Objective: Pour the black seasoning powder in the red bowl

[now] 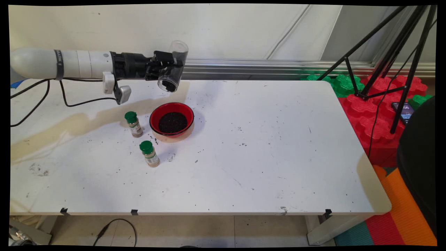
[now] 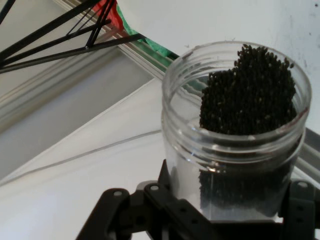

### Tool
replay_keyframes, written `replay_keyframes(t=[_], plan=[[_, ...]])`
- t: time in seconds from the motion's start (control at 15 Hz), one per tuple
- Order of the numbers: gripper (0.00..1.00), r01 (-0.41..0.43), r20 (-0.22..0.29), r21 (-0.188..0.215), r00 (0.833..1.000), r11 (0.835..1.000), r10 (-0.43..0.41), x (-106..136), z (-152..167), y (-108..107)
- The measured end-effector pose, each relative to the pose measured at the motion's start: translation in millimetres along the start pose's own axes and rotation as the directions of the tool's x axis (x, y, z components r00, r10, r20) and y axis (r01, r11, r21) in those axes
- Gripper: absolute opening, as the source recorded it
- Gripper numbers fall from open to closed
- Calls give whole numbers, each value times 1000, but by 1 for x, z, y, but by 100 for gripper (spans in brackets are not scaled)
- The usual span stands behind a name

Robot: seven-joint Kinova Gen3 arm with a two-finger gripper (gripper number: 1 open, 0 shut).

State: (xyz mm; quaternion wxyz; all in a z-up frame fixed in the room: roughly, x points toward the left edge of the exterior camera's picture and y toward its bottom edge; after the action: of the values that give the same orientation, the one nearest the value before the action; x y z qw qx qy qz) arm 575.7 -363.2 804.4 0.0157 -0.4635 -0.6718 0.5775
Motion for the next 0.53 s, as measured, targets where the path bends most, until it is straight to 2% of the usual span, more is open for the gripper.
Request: replay_keyframes(t=[0.33,0.53], plan=[[0,135,-9,-14,991,991,-135,3,-1,-2],[0,254,-9,-28,967,967,-254,3,-2,-4]])
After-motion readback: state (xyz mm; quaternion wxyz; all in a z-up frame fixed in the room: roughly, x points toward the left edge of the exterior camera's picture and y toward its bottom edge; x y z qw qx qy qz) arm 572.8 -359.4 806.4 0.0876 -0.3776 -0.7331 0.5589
